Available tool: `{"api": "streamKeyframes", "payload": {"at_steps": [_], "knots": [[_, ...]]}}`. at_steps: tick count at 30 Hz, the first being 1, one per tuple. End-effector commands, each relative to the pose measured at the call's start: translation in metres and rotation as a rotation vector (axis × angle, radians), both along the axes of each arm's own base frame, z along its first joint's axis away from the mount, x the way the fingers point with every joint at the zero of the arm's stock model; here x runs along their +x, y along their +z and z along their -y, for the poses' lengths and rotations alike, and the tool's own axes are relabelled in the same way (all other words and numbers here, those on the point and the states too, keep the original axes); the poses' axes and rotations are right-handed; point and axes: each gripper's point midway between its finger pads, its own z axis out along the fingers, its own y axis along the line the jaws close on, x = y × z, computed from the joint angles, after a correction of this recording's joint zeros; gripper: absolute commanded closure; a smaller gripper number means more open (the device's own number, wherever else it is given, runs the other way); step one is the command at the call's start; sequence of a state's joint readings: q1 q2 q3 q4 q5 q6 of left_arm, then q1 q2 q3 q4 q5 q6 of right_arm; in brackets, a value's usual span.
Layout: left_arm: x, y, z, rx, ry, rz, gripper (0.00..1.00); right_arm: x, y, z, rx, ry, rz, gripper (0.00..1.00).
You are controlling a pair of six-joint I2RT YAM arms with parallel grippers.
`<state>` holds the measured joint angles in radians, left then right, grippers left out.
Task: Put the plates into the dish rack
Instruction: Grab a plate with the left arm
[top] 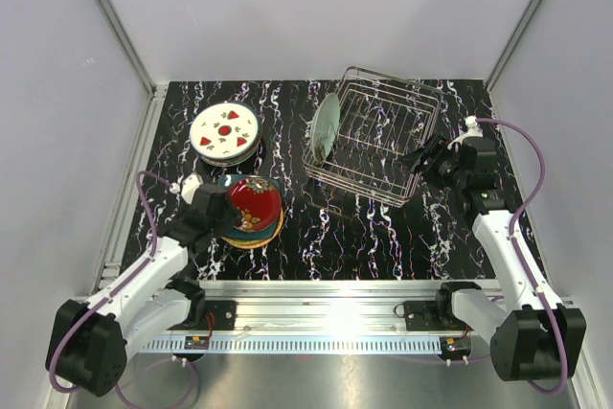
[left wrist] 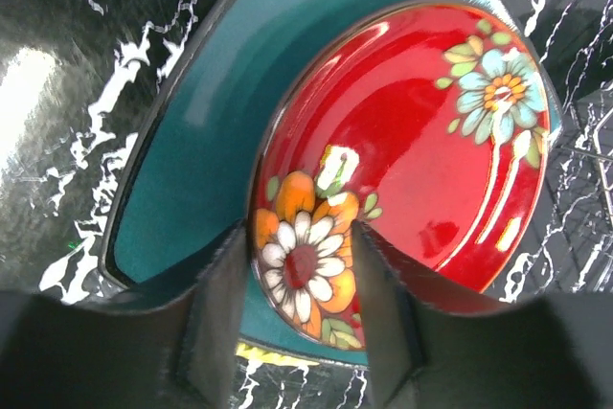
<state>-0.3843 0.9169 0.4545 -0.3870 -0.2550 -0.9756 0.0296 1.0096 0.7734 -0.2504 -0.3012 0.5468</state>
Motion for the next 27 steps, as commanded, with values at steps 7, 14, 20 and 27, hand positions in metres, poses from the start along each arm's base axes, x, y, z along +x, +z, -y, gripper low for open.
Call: {"api": "streamKeyframes", "payload": {"at_steps": [7,14,20,27], "knots": [[0.002,0.010,0.001,-0.054,0.029,0.070,0.81,0.004,0.010,-0.002,0.008,0.011,0.044,0.32],[0.003,0.024,-0.003,-0.052,0.046,0.099,0.99,0.004,0.012,-0.002,0.008,0.010,0.047,0.32],[0.005,0.052,-0.010,-0.037,0.064,0.164,1.00,0.004,0.011,-0.003,0.009,0.016,0.045,0.32],[0.005,0.076,-0.017,-0.018,0.068,0.235,1.00,0.004,0.012,-0.003,0.011,0.016,0.047,0.32]]}}
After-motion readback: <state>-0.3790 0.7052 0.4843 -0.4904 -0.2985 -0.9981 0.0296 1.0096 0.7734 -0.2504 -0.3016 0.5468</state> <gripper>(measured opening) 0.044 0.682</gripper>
